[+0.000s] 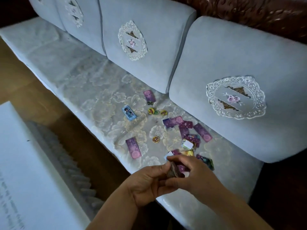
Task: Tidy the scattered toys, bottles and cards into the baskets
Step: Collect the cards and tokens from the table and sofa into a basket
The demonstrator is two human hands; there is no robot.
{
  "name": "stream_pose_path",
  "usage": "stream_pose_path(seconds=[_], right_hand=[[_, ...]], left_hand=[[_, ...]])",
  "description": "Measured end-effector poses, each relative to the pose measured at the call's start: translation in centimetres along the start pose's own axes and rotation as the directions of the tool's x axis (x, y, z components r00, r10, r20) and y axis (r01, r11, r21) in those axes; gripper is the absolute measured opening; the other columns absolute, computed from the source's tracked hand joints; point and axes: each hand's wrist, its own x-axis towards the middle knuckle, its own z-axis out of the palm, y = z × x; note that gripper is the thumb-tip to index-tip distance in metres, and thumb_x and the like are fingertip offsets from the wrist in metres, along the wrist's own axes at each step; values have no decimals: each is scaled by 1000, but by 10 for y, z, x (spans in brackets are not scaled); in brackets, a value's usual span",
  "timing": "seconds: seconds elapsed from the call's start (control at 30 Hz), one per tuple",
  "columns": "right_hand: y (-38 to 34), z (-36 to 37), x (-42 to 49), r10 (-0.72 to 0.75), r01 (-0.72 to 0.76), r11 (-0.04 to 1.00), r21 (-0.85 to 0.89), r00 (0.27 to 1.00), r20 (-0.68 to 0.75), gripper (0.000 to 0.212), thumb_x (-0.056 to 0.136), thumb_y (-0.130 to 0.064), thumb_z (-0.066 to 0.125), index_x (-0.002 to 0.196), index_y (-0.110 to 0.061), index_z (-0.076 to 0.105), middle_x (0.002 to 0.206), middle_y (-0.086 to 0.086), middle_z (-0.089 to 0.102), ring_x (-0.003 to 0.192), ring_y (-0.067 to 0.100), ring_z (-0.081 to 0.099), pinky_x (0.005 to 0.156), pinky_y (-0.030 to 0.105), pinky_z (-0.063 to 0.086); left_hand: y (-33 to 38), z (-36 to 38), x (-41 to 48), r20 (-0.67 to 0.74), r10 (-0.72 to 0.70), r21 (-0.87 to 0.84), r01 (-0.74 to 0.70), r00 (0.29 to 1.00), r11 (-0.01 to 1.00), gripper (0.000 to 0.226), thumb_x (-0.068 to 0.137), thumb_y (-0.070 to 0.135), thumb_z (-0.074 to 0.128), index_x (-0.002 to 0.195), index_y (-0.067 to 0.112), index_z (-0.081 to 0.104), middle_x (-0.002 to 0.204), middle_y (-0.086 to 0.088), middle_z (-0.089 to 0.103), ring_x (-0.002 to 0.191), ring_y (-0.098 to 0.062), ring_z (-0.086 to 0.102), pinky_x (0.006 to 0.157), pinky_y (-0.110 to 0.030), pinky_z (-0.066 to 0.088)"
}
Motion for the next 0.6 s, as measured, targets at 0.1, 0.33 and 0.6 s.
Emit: stream_pose_path(seconds=[0.1, 0.33, 0.6], right_hand=[[2, -11, 37, -28, 29, 999, -29, 999, 30, 65, 55, -62, 78, 115, -56, 56, 115, -20, 58, 107, -6, 55, 95, 22, 47], [-8, -5, 99, -63, 67, 997, -33, 992, 113, 63, 60, -61, 77, 118, -61, 51, 116, -20, 56, 106, -8, 53, 91, 15, 44], [-7, 30, 218, 45, -37, 997, -71, 992, 114, 58, 59, -66, 73, 111, -64, 48, 113, -22, 56, 102, -7, 52, 92, 18, 45]], left_hand=[[25, -1, 19, -28, 22, 9, -22, 999, 1000, 24, 78, 18, 65, 91, 2, 78, 93, -17, 73, 72, -19, 72, 70, -31, 61], [72, -27, 38, -95, 18, 7, -18, 995, 1000, 39, 76, 14, 69, 111, -4, 69, 99, -20, 70, 70, -20, 69, 68, -31, 60], [159, -96, 107, -142, -50, 68, 60, 989, 996, 37, 75, 16, 69, 106, -4, 70, 99, -20, 70, 65, -18, 67, 59, -27, 59]])
